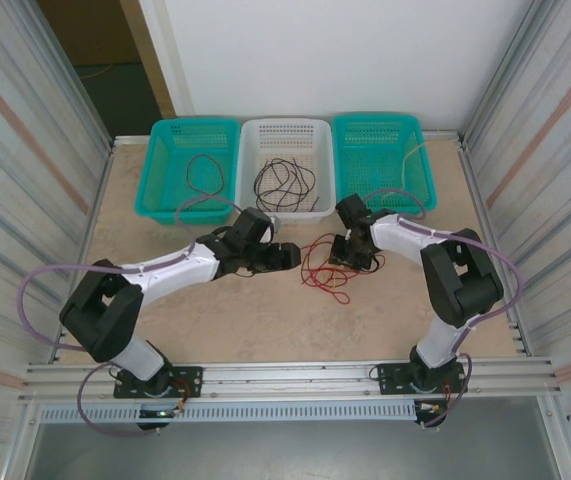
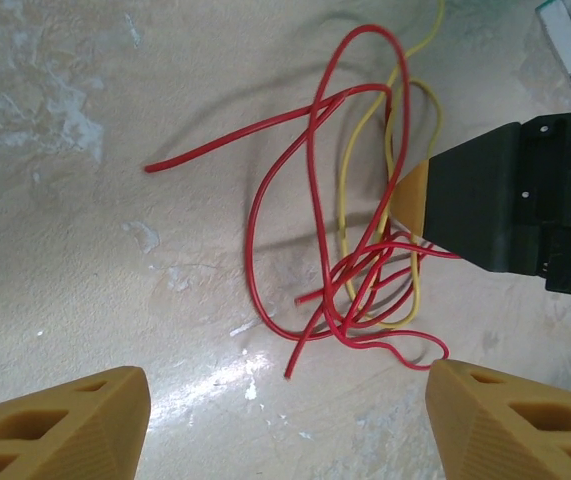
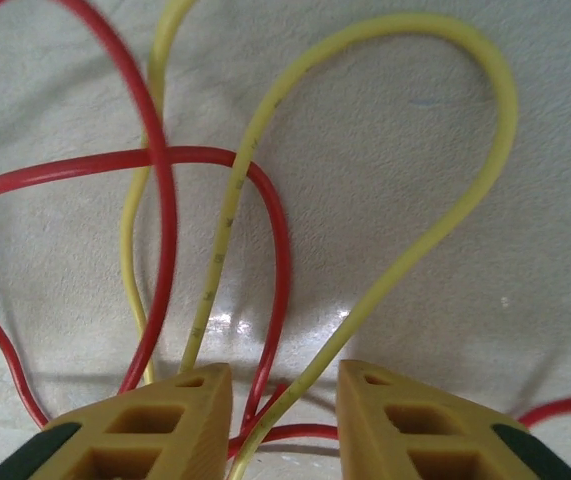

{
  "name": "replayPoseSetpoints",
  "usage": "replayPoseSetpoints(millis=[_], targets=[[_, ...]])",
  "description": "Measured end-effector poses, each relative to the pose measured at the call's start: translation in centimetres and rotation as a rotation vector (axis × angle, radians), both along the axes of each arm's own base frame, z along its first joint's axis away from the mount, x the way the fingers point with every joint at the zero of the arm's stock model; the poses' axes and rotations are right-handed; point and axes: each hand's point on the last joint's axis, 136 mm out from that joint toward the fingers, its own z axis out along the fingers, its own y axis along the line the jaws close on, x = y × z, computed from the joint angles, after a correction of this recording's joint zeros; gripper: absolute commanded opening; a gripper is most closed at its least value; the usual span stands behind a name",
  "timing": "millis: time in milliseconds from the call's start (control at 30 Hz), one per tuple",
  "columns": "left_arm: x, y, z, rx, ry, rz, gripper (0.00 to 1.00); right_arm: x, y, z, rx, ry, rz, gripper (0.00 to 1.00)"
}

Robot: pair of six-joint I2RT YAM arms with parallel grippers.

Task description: Untangle the cables

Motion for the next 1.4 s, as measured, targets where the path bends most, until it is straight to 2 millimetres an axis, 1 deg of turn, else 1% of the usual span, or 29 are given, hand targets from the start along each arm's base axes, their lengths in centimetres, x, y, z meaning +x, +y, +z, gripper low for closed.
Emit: replayPoseSetpoints(millis=[33, 100, 200, 267, 333, 467, 533, 600, 633, 733, 767, 800, 900, 1000, 1100, 1133, 1267, 1367, 1400], targets=[[0.0, 0.0, -0.2, 0.001, 0.002, 0.0, 0.74, 0.0, 0.1, 0.0, 0.006, 0.001, -0.004, 0.16], [0.2, -0.2, -0.4, 0.0, 0.003, -0.001, 0.73, 0.2, 0.4, 0.0, 0.025, 0.0, -0.008, 0.08], [0.6, -0.9, -0.6, -0.013, 0.002, -0.009, 0.71, 0.5, 0.9, 0.3, 0.05, -0.013, -0.014, 0.0], [0.8, -1.3, -0.8, -0.024, 0.004, -0.016, 0.71, 0.4, 1.2, 0.8, 0.068, -0.032, -0.005, 0.0], [1.0, -1.9, -0.9, -0.043, 0.001, -0.027, 0.71, 0.2, 1.6, 1.9, 0.087, -0.063, 0.01, 0.0], [1.3, -2.8, -0.9, -0.083, -0.003, -0.043, 0.67, -0.7, 3.3, 5.5, 0.143, -0.163, 0.068, 0.0], [1.4, -3.1, -1.1, -0.093, 0.002, -0.044, 0.6, -1.0, 4.2, 7.5, 0.179, -0.219, 0.095, 0.0], [1.4, -3.4, -1.3, -0.105, 0.01, -0.048, 0.48, -1.6, 4.8, 9.2, 0.211, -0.268, 0.117, 0.0], [1.4, -3.6, -1.4, -0.111, 0.015, -0.049, 0.41, -1.7, 4.9, 9.7, 0.221, -0.283, 0.12, 0.0], [1.3, -3.9, -1.5, -0.121, 0.026, -0.047, 0.14, -1.8, 4.7, 11.1, 0.241, -0.32, 0.116, 0.0], [1.3, -3.8, -1.6, -0.12, 0.028, -0.046, 0.04, -1.7, 4.5, 11.6, 0.248, -0.332, 0.111, 0.0], [1.3, -3.8, -1.6, -0.118, 0.03, -0.043, 0.0, -1.6, 4.3, 12.1, 0.254, -0.343, 0.104, 0.0], [1.3, -3.3, -2.1, -0.084, 0.042, -0.023, 0.0, -1.1, 2.8, 13.5, 0.264, -0.376, 0.065, 0.0], [0.9, -2.1, -2.9, -0.024, 0.069, 0.004, 0.0, -0.5, 0.5, 15.6, 0.261, -0.424, 0.018, 0.0], [0.2, -0.8, -3.6, 0.038, 0.1, 0.026, 0.0, 0.1, -1.7, 19.2, 0.263, -0.513, -0.011, 0.0], [0.0, -0.3, -3.6, 0.058, 0.108, 0.032, 0.0, 0.3, -2.4, 20.8, 0.258, -0.552, -0.012, 0.0], [-0.9, 1.5, -3.4, 0.124, 0.116, 0.049, 0.0, 0.3, -4.2, 26.6, 0.223, -0.696, 0.007, 0.0], [-1.4, 2.5, -2.9, 0.154, 0.108, 0.056, 0.0, 0.2, -5.6, 29.5, 0.173, -0.77, 0.011, 0.0], [-1.6, 2.8, -2.8, 0.161, 0.106, 0.057, 0.0, 0.2, -5.9, 30.1, 0.158, -0.786, 0.01, 0.0]])
